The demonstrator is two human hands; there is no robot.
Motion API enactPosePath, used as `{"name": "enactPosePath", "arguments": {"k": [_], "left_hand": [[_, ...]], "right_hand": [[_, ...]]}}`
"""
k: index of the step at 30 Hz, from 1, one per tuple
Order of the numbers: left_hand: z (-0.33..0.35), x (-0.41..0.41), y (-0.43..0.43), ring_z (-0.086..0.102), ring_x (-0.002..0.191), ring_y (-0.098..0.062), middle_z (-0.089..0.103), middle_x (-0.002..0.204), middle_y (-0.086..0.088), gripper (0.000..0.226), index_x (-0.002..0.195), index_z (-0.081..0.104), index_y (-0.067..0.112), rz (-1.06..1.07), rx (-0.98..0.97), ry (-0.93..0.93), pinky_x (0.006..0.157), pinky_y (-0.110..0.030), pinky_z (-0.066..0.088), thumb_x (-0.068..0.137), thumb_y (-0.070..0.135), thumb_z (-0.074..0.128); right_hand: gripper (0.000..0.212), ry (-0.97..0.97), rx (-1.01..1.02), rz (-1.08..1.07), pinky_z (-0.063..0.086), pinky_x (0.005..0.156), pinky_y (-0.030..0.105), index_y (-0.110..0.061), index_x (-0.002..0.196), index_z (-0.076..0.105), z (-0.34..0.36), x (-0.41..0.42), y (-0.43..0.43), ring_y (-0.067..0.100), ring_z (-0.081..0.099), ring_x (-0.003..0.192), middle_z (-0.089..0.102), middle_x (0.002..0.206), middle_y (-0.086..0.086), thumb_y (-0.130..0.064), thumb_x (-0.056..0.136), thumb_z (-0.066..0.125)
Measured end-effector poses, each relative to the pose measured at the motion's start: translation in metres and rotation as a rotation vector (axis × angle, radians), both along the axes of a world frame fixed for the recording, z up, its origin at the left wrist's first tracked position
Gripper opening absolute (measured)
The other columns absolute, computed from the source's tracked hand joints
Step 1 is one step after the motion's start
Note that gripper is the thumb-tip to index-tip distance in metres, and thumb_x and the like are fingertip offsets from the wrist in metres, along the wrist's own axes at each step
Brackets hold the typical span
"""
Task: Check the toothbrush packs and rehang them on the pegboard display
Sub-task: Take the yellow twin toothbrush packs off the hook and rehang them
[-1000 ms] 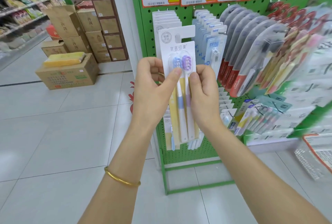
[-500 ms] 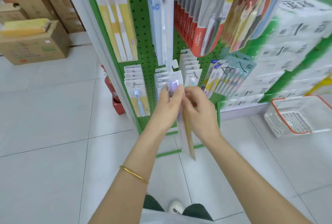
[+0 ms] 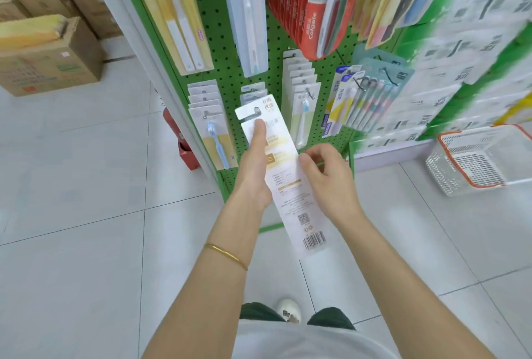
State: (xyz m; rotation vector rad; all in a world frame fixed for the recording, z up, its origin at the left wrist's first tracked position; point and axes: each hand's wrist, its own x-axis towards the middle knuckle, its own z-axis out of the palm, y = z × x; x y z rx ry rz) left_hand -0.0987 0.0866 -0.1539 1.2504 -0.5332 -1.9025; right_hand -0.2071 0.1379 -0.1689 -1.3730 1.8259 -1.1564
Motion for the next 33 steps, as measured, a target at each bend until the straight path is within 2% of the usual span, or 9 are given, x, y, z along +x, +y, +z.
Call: {"name": "enactPosePath", "arguments": {"k": [3,9,12,14,16,19,23,30,33], "left_hand": [[0.011,0.000,-0.005,0.067,0.071,-0.022,0.070,0.080,-0.003,0.051,0.087,0.069,0.020,0.016,-0.045,-0.071,0.068,-0.034,0.055,0.082,0.068,0.053],[0.021,-0.005,-0.003,0.069,0.079,-0.019,0.071,0.092,-0.001,0.030,0.100,0.063,0.018,0.082,-0.270,-0.349,0.067,-0.031,0.056,0.093,0.046,0.055],[0.014,-0.005,0.010,0.065,0.081,-0.006,0.065,0.091,0.012,0.018,0.105,0.055,0.018,-0.016,-0.471,-0.484,0.067,-0.017,0.053,0.097,0.034,0.051],[0.007,-0.003,0.021,0.058,0.081,0.008,0.057,0.094,0.021,0.024,0.115,0.048,0.017,-0.141,-0.573,-0.585,0.067,-0.009,0.047,0.098,0.033,0.048],[0.001,0.002,0.032,0.052,0.082,0.015,0.049,0.094,0.028,0.029,0.122,0.043,0.017,-0.271,-0.643,-0.666,0.075,-0.014,0.046,0.098,0.033,0.048],[-0.005,0.010,0.045,0.055,0.099,-0.002,0.046,0.101,0.028,0.040,0.131,0.038,0.015,-0.466,-0.680,-0.684,0.093,-0.029,0.046,0.096,0.031,0.052],[-0.010,0.022,0.062,0.055,0.110,-0.003,0.049,0.112,0.023,0.049,0.133,0.036,0.021,-0.672,-0.657,-0.629,0.099,-0.030,0.044,0.092,0.026,0.061],[-0.012,0.025,0.066,0.052,0.119,-0.005,0.048,0.129,0.022,0.080,0.132,0.024,0.049,-0.603,-0.644,-0.635,0.103,-0.036,0.044,0.078,0.022,0.075],[-0.013,0.021,0.063,0.036,0.133,-0.013,0.028,0.146,0.006,0.099,0.148,0.013,0.030,-0.598,-0.746,-0.820,0.111,-0.034,0.034,0.073,0.027,0.078]], "right_hand": [[0.026,-0.024,0.035,0.129,0.035,0.061,0.023,-0.013,0.074,0.052,0.003,0.002,0.005,0.006,0.044,0.061,0.050,0.067,-0.008,-0.026,0.097,0.050],[0.025,-0.160,-0.055,0.134,0.038,0.065,0.027,0.001,0.086,0.056,0.007,0.012,0.009,0.008,0.046,0.068,0.052,0.074,-0.001,-0.019,0.098,0.047],[0.025,-0.305,-0.078,0.044,0.043,0.072,0.032,0.004,0.091,0.057,0.009,0.011,0.009,0.013,0.051,0.077,0.058,0.083,0.016,-0.017,0.099,0.046],[0.026,-0.364,-0.066,0.009,0.045,0.074,0.035,0.005,0.092,0.058,0.008,0.007,0.006,0.017,0.052,0.079,0.059,0.087,0.021,-0.018,0.099,0.047],[0.023,-0.423,-0.040,-0.018,0.045,0.073,0.033,-0.002,0.088,0.060,0.007,0.004,0.004,0.016,0.054,0.078,0.060,0.084,0.011,-0.017,0.099,0.047],[0.023,-0.484,-0.022,-0.062,0.046,0.069,0.024,-0.016,0.080,0.060,0.008,0.000,-0.001,0.008,0.057,0.072,0.061,0.078,-0.002,-0.017,0.099,0.047],[0.021,-0.499,-0.031,-0.136,0.046,0.076,0.034,-0.018,0.079,0.058,0.006,-0.005,-0.010,0.015,0.056,0.078,0.060,0.079,-0.002,-0.020,0.098,0.049],[0.028,-0.469,-0.051,-0.242,0.041,0.062,0.022,-0.020,0.072,0.052,0.004,0.000,-0.011,0.008,0.051,0.067,0.054,0.073,-0.006,-0.022,0.099,0.047],[0.031,-0.469,-0.046,-0.253,0.040,0.061,0.026,-0.014,0.070,0.052,0.003,0.003,-0.011,0.013,0.048,0.065,0.053,0.070,0.000,-0.026,0.098,0.048]]}}
